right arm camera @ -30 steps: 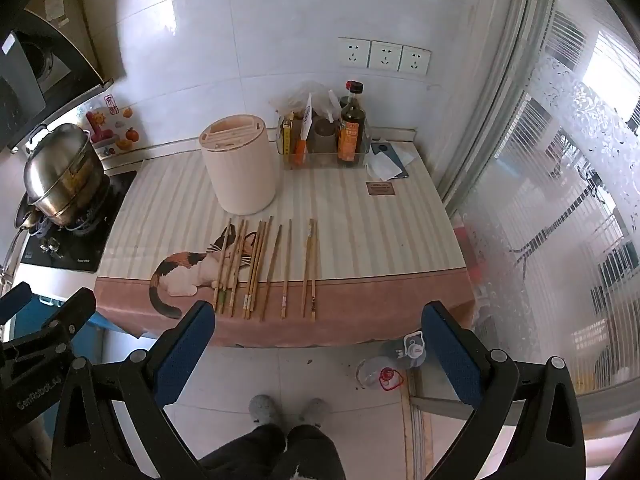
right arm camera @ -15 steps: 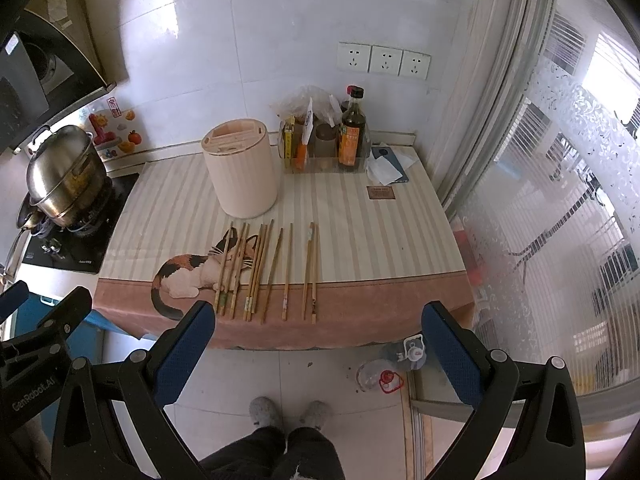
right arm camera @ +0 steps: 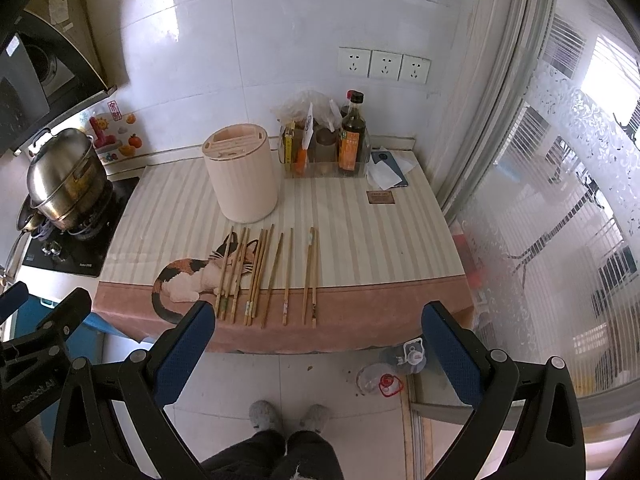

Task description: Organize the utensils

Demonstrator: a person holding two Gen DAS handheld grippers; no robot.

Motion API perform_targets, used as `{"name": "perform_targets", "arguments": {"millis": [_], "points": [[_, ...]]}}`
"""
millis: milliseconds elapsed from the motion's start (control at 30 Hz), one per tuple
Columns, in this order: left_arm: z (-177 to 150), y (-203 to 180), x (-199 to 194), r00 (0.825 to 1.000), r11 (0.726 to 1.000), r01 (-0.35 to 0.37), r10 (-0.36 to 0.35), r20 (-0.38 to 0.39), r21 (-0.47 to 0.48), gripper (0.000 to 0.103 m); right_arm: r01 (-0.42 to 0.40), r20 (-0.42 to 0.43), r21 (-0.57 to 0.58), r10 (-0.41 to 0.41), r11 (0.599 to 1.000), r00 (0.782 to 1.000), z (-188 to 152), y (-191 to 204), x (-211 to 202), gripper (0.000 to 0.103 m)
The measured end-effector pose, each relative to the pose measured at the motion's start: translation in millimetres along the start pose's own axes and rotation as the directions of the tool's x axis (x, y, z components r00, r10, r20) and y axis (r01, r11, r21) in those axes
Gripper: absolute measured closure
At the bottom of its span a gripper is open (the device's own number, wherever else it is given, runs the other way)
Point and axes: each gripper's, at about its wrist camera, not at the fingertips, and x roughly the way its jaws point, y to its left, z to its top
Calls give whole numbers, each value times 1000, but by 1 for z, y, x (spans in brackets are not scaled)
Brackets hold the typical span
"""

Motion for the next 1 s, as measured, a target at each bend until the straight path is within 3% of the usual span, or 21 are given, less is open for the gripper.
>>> {"name": "perform_targets", "arguments": {"millis": [1000], "points": [[10, -10, 0, 1000, 1000, 20, -20, 7, 1, 0, 2, 16, -8, -2, 1000, 1000, 9, -1, -2, 0]]}}
